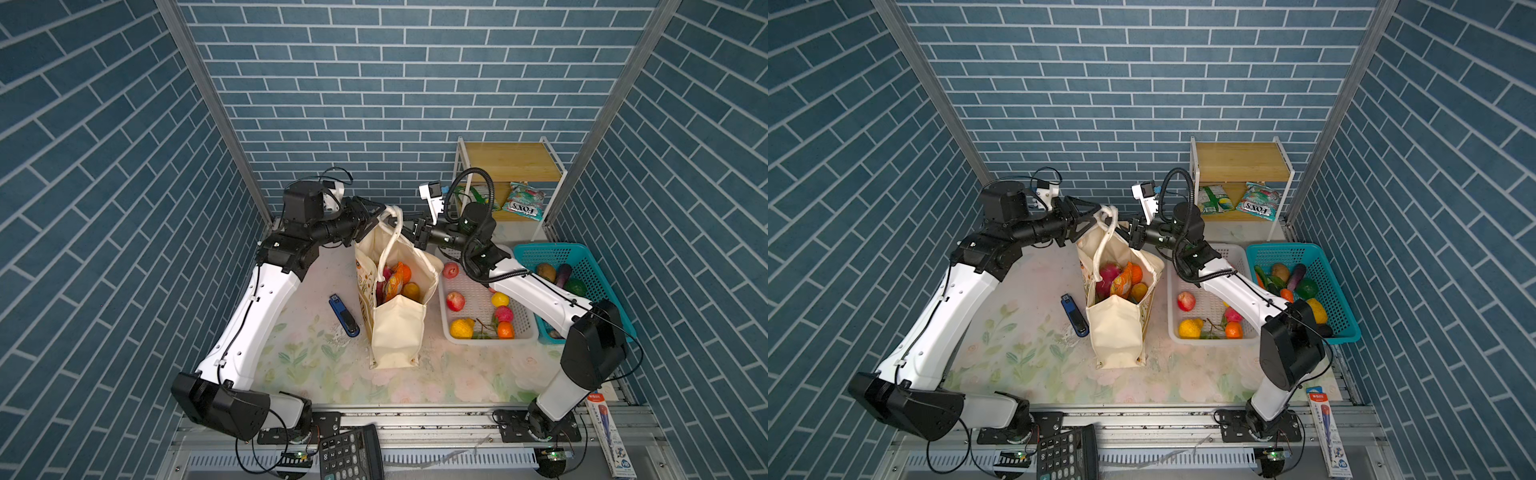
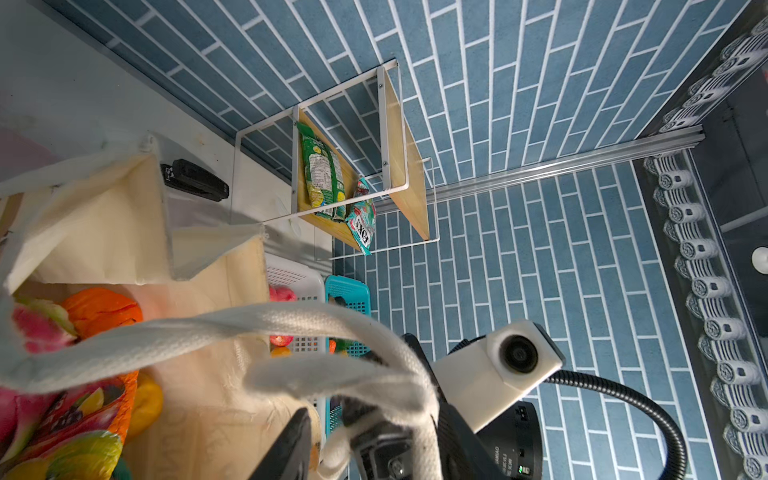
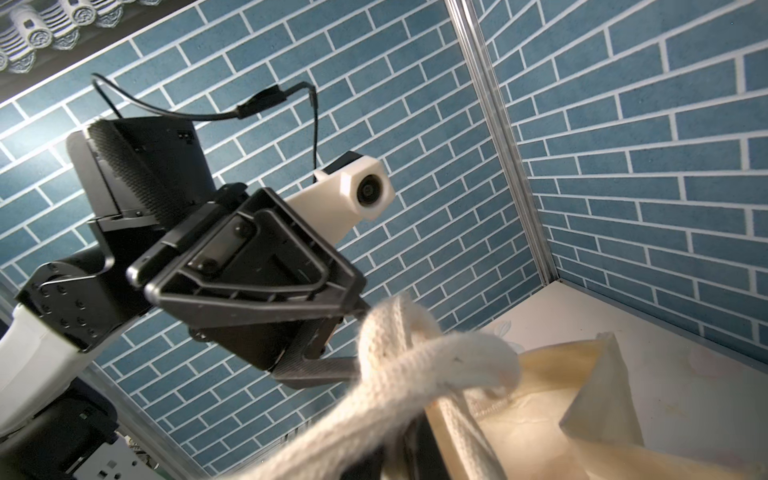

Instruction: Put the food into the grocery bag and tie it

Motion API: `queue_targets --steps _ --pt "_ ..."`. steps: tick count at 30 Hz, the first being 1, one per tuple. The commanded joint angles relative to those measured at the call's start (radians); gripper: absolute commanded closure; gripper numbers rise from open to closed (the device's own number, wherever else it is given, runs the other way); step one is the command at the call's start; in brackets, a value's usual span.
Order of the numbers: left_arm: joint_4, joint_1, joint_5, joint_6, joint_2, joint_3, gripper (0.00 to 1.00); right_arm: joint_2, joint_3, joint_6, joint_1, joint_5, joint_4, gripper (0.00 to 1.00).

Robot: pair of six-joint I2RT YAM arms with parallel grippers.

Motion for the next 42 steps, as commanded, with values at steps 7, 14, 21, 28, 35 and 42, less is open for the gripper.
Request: queue_targets --steps 7,14,21,28,35,42 --pt "0.054 -0.047 -0.009 -0.011 0.020 -0.020 0.53 -0.040 -0.021 -0.076 0.004 -0.073 -0.047 1.00" --pt "0.042 -0.050 -0.018 -0.008 0.004 -0.061 0.61 -0.023 -0.003 -0.078 0.010 -0.102 -0.050 1.00" --pt "0.040 -0.050 -0.032 -0.011 -0.014 -0.100 0.64 -0.013 0.007 -0.082 0.012 -0.129 -0.056 1.00" --pt "0.018 -0.050 -0.021 -0.002 -0.013 -0.104 0.73 -0.005 0.026 -0.111 0.021 -0.145 -0.085 1.00" --pt "-0.012 -0.050 -0.018 0.011 -0.024 -0.107 0.96 -0.024 0.031 -0.161 0.021 -0.126 -0.124 0.98" --pt "-0.021 -0.050 -0.007 0.021 -0.024 -0.116 1.00 -0.065 0.060 -0.304 0.017 -0.085 -0.259 0.68"
